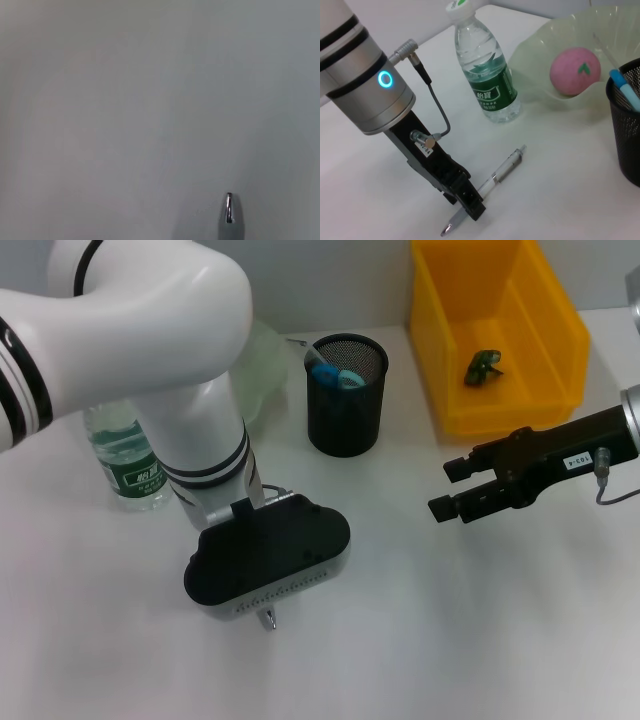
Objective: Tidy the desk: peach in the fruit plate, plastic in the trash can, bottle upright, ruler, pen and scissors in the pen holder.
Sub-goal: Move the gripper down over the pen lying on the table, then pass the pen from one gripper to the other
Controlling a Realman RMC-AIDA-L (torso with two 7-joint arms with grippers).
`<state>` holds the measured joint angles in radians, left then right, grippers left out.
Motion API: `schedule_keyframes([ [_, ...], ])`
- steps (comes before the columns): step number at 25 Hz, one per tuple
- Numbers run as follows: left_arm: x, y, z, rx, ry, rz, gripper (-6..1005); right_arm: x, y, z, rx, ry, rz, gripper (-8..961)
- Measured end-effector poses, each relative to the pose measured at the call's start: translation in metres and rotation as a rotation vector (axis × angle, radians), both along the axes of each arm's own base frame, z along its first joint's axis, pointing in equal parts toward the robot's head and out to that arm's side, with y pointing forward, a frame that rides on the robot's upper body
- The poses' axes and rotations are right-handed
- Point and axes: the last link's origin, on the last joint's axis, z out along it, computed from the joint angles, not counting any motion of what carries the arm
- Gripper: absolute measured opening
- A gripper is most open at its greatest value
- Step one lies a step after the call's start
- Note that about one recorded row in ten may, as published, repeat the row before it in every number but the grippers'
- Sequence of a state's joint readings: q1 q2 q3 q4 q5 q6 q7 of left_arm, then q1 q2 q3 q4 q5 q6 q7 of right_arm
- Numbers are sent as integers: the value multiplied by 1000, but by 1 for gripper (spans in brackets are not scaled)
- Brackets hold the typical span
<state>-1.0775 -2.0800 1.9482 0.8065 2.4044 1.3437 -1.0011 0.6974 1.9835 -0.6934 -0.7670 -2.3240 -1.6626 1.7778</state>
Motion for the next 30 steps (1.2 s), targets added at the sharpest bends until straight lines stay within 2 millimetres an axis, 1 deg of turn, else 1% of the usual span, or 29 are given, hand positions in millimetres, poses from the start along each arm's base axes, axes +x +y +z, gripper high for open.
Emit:
schedule_keyframes([
  [5, -1, 0, 0, -1, 0, 13, 541, 0, 0, 0, 0, 0, 3, 803],
  [16, 0, 0, -1, 3, -3, 17, 314, -1, 1, 0, 1, 2, 7, 803],
  [30, -3, 2, -2, 9, -28, 26, 247, -6, 3, 0, -1, 2, 19, 804],
])
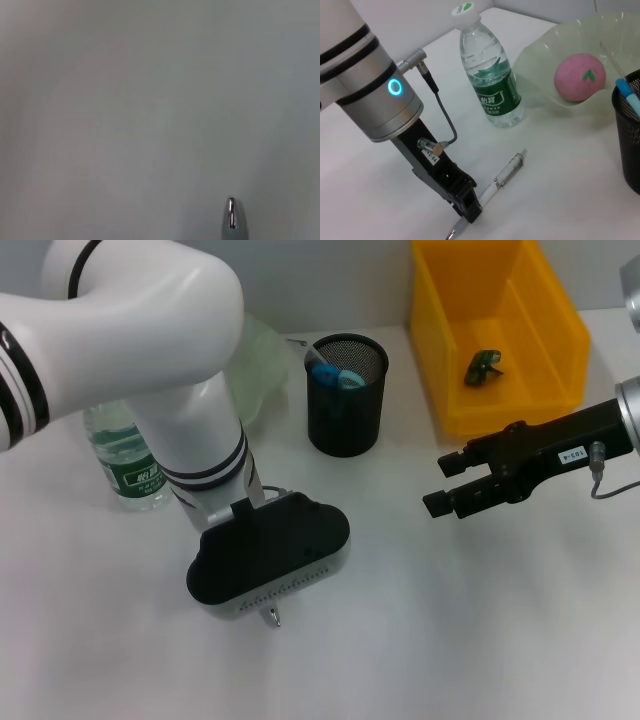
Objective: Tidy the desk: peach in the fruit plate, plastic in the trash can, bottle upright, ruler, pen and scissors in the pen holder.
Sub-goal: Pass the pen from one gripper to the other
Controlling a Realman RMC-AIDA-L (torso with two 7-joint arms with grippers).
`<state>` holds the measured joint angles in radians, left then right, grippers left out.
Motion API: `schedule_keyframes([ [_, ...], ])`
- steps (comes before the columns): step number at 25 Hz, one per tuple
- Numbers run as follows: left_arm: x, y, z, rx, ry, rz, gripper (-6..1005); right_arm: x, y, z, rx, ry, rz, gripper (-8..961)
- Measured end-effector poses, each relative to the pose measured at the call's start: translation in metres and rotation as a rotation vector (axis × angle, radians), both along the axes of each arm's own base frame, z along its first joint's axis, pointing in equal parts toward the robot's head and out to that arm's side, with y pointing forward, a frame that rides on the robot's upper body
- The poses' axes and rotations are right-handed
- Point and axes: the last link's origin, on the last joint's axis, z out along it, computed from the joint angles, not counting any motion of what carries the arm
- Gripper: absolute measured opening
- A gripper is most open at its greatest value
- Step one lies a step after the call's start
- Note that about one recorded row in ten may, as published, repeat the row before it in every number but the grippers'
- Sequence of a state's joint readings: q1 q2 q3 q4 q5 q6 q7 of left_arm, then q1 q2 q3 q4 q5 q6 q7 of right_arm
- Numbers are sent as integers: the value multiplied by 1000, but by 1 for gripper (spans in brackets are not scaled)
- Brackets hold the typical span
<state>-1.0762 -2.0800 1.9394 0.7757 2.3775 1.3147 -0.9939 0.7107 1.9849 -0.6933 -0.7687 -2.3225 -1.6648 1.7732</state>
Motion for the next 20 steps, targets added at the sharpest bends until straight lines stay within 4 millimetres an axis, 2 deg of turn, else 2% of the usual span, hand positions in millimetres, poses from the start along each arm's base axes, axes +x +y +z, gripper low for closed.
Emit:
schedule_keyframes([
  [13, 8, 2, 5, 42, -53, 50, 129, 1, 0, 5, 6, -9, -1, 804],
  [14, 25, 6, 24, 88, -115, 190, 129, 2, 0, 6, 10, -12, -1, 804],
  [17, 30, 7, 31, 105, -132, 247, 131, 4, -1, 7, 12, -14, -4, 804],
  [20, 42, 14, 50, 173, -242, 434, 132, 9, -4, 11, 27, -24, -4, 804],
])
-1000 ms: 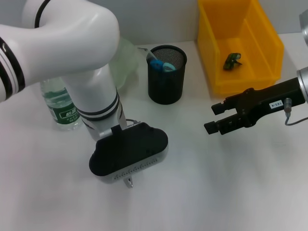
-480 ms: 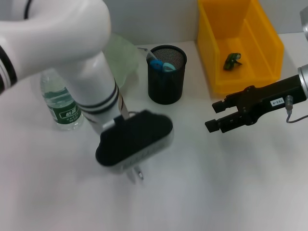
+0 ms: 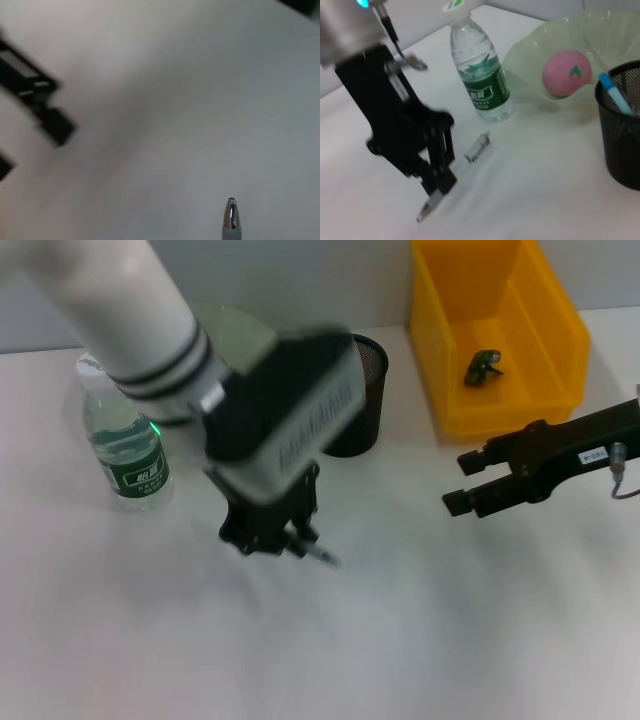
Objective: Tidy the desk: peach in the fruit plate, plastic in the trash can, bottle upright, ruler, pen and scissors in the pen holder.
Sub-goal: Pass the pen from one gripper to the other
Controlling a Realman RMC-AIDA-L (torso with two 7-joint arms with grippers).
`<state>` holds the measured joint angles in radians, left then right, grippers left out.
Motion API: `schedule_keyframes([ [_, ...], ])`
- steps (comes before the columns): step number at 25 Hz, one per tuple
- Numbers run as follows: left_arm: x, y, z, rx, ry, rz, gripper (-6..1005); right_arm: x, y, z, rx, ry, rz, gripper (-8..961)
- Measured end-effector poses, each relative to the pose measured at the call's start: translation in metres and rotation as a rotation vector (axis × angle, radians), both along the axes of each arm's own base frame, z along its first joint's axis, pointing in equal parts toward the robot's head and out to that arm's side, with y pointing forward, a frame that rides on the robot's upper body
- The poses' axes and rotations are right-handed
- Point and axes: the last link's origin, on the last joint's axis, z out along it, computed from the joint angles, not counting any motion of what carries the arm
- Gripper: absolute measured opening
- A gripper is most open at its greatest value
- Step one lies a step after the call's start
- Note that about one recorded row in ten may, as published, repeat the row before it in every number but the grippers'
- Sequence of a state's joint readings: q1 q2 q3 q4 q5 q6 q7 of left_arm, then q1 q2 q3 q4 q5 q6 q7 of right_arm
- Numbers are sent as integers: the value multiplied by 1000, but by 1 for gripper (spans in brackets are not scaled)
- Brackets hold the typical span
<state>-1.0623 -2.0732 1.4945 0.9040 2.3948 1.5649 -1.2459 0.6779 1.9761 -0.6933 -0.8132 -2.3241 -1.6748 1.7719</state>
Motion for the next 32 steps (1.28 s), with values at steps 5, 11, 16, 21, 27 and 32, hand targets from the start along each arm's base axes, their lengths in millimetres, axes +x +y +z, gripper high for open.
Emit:
schedule_keyframes([
  [5, 5, 6, 20, 50, -158, 205, 135, 8, -3, 9, 44, -18, 16, 803],
  [11, 9, 12, 64, 164, -507, 539, 137, 14, -2, 15, 122, -26, 38, 803],
  [16, 8, 12, 78, 193, -618, 665, 140, 18, -2, 17, 149, -26, 33, 804],
  [21, -2, 9, 99, 233, -782, 880, 142, 23, -3, 19, 170, -30, 41, 804],
  [27, -12, -4, 118, 189, -978, 1067, 145, 24, -7, 20, 239, 55, 47, 803],
  [32, -24, -14, 134, 109, -1094, 1278, 147, 25, -16, 15, 343, 145, 96, 803],
])
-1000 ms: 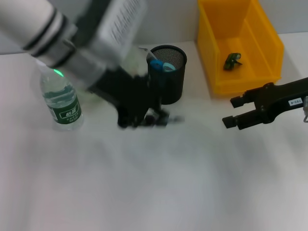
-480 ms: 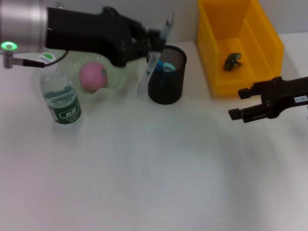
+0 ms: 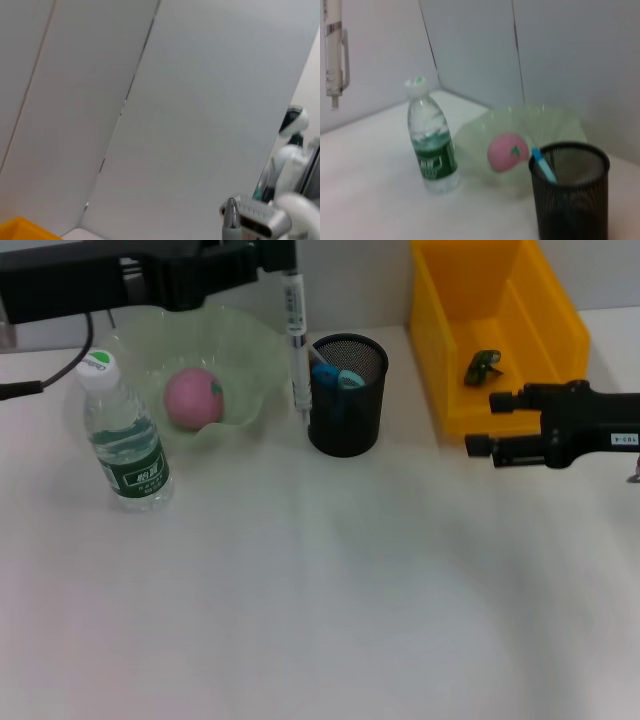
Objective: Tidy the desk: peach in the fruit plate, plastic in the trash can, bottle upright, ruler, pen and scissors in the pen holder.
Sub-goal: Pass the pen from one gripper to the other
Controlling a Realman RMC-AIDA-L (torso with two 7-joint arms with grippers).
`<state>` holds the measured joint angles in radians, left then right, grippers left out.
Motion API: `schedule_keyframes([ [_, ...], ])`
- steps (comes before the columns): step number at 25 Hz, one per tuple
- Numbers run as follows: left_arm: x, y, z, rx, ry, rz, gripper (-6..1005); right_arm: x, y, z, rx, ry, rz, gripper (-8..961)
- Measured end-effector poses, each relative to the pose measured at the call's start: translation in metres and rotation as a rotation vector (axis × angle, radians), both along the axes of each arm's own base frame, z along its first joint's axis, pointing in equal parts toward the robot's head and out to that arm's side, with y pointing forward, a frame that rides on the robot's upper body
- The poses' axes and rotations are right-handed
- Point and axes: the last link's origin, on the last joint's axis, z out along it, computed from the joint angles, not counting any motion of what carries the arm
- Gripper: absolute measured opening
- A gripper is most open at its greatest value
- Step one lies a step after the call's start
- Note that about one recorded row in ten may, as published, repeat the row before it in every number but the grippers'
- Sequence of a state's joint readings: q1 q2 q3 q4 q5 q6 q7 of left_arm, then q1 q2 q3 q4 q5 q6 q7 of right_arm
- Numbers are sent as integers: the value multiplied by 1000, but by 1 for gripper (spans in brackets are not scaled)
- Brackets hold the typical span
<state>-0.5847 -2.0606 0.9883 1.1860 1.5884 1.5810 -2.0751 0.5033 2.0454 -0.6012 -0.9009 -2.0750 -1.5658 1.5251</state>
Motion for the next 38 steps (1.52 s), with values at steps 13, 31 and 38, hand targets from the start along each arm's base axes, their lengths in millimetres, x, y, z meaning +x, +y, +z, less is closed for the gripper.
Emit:
schedule_keyframes([
  [13, -1, 6, 2, -199, -111, 212, 153, -4, 14, -19, 361, 128, 183, 803],
  [31, -2, 28, 8, -462, -183, 494, 162, -35, 21, -33, 933, -240, 806, 804],
  [38, -1, 27, 7, -509, -180, 504, 165, -49, 9, -48, 1076, -340, 1029, 804],
])
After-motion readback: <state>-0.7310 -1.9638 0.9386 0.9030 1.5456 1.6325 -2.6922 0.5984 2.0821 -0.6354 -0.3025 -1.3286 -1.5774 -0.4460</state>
